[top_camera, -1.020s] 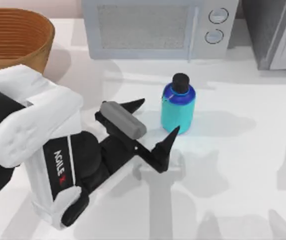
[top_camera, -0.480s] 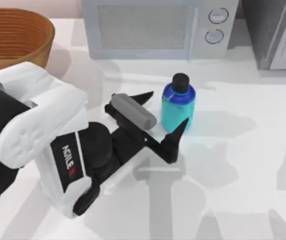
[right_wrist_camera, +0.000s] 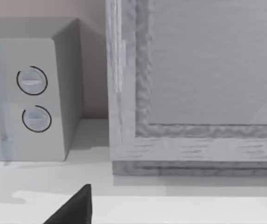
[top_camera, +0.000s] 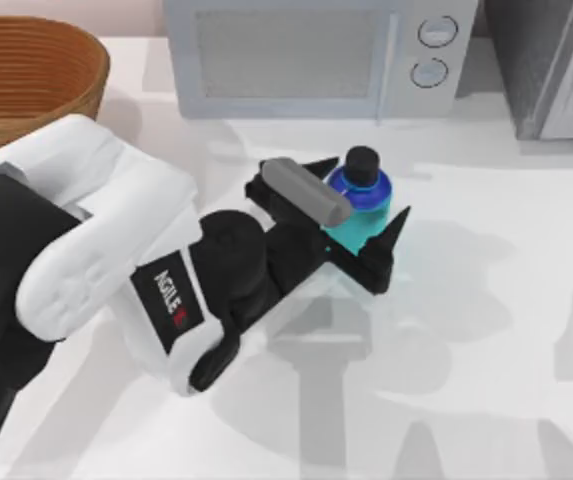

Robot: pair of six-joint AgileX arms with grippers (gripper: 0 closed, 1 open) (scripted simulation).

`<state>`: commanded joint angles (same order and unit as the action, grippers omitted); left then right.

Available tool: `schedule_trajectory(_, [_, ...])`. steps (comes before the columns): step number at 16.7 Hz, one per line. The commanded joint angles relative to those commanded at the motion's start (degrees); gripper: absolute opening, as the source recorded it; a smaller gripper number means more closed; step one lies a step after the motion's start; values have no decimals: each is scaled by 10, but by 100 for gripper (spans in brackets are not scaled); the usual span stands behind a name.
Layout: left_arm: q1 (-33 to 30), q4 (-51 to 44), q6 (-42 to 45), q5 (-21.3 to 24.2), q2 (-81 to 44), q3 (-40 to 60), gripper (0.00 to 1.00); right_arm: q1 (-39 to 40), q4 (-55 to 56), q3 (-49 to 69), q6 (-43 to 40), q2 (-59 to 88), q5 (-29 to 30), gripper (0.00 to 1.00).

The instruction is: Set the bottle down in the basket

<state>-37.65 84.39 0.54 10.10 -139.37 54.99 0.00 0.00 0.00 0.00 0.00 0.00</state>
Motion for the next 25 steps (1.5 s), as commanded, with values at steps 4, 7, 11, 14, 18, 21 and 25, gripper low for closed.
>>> schedule_trajectory(4, [0, 0, 0, 0, 0, 0, 85, 0, 0, 0, 0, 0, 0, 100])
schedule_trajectory(7, [0, 0, 0, 0, 0, 0, 62, 0, 0, 0, 0, 0, 0, 100])
schedule_trajectory(11, [0, 0, 0, 0, 0, 0, 32, 0, 0, 0, 0, 0, 0, 100])
schedule_trajectory(14, [0, 0, 0, 0, 0, 0, 10, 0, 0, 0, 0, 0, 0, 100])
schedule_trajectory(18, [0, 0, 0, 0, 0, 0, 0, 0, 0, 0, 0, 0, 0, 100])
schedule_trajectory(21, [0, 0, 0, 0, 0, 0, 0, 0, 0, 0, 0, 0, 0, 100])
schedule_trajectory(25, [1, 0, 0, 0, 1, -1, 0, 0, 0, 0, 0, 0, 0, 100])
